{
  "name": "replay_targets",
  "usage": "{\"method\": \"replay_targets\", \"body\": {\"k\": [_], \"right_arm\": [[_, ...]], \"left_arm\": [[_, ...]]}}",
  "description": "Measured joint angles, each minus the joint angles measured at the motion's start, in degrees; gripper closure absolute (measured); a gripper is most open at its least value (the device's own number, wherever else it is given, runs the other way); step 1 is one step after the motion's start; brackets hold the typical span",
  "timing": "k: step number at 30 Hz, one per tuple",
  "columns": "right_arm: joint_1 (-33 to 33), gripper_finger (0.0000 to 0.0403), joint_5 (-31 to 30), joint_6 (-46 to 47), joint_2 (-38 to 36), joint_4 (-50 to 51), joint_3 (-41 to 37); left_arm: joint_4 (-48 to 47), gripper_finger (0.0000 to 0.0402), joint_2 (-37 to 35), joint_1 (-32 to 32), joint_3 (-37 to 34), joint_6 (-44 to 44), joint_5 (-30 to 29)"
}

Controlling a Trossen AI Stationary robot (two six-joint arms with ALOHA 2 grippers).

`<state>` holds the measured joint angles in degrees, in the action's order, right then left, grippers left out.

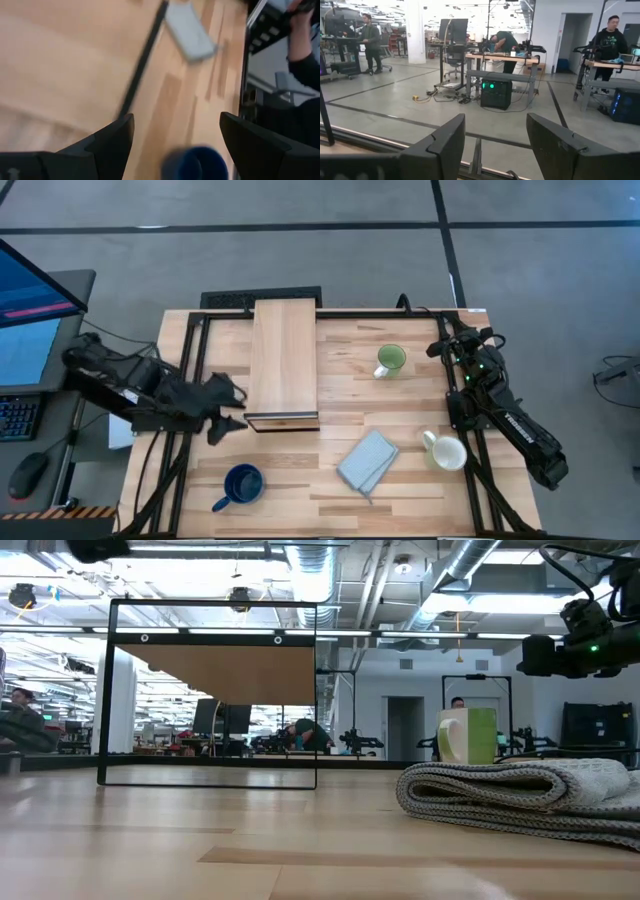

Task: Stack small to large cups/mugs on shelf
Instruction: Put the blue mug on the shelf

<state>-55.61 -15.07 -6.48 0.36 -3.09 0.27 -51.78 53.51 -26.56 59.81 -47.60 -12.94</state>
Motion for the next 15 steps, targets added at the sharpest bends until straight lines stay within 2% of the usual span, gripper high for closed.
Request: {"method": "replay_targets", "body": {"k": [6, 10, 15], "right_arm": [[0.0, 0.0168, 0.0, 0.0, 0.0, 0.01, -0.01], [-0.01, 0.0168, 0.0, 0.0, 0.0, 0.02, 0.0], [-0.02, 0.0168, 0.0, 0.02, 0.0, 0.02, 0.0]], "left_arm": [[-5.39, 0.0116, 5.68, -6.33, -0.02, -12.4, 0.2], [-5.36, 0.0116, 9.8, -9.91, -0.02, -16.26, 0.3], [-5.76, 0.0116, 14.56, -13.05, -0.02, -25.69, 1.33]]}}
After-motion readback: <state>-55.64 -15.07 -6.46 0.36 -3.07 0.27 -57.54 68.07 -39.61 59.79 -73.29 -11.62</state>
